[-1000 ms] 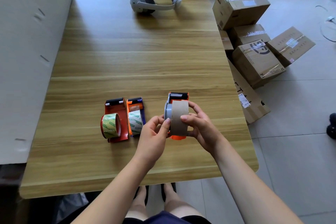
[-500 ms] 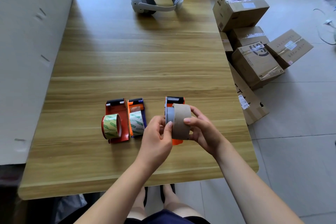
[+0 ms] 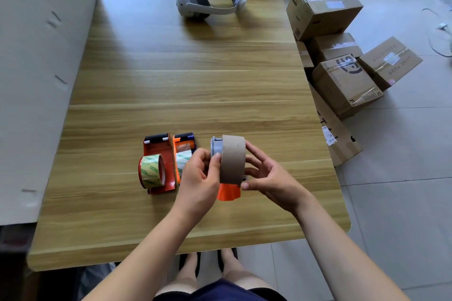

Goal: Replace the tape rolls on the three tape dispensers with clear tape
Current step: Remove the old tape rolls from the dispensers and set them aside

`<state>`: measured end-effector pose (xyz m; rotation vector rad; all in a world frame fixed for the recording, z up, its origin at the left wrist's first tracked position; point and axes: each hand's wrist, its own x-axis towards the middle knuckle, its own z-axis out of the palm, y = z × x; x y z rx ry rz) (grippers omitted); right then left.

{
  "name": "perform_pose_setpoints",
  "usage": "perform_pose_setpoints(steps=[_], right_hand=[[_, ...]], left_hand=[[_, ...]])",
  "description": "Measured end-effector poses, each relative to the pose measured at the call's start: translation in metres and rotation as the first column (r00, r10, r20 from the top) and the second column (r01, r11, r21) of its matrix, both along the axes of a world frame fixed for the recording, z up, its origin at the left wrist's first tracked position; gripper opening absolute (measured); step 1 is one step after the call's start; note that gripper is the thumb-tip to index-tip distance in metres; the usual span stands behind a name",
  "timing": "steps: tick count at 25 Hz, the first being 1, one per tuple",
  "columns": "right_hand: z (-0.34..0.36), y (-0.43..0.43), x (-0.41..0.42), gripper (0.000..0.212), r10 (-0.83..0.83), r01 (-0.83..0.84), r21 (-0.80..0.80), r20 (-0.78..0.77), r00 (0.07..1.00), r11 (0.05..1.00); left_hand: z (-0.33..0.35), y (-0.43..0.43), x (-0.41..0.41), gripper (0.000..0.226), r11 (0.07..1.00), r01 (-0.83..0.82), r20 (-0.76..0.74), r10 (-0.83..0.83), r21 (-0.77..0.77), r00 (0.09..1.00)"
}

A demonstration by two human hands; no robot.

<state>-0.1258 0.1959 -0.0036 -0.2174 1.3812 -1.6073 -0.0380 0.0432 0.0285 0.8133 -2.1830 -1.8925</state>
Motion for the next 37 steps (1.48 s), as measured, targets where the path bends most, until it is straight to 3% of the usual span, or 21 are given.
perform_pose_setpoints(steps=[10,16,23,27,29,32,37], right_hand=[[0.016,-0.010,-0.012,0.104,0.078,-0.056,0.117,-0.198,0.977,0.992],[0.020,-0.014,-0.018,0.098,0.087,-0.074,0.090,-0.149,0.985,0.993],[0.022,-0.017,-0.021,0.050,-0.030,0.042,0.063,-0.177,0.984,0.997],[0.023,-0.013,-0.020,0.072,-0.009,0.019,-0.120,0.081,0.997,0.993],[0.024,-0.016,-0.015,0.086,0.035,-0.030,-0.101,0.047,0.998,0.994],[0.022,-0.023,-0.008,0.089,-0.017,0.018,0.015,-0.108,0.994,1.000],[0.025,-0.018,-0.017,0.085,0.029,-0.026,0.025,-0.101,0.994,0.999]], left_hand=[[0.005,-0.008,0.003,0.016,0.997,0.061,-0.060,-0.063,-0.048,0.996],[0.003,-0.012,0.002,0.014,0.997,0.041,-0.080,-0.047,-0.067,0.996],[0.006,-0.003,0.006,0.018,0.980,0.118,-0.113,-0.137,-0.160,0.984],[0.008,-0.005,-0.002,0.024,0.985,0.060,-0.129,-0.082,-0.161,0.988],[0.008,-0.007,-0.004,0.025,0.981,0.067,-0.123,-0.090,-0.181,0.988],[0.009,-0.006,-0.005,0.025,0.977,0.091,-0.108,-0.113,-0.193,0.988],[0.010,-0.002,-0.006,0.029,0.976,0.098,-0.068,-0.113,-0.193,0.991]])
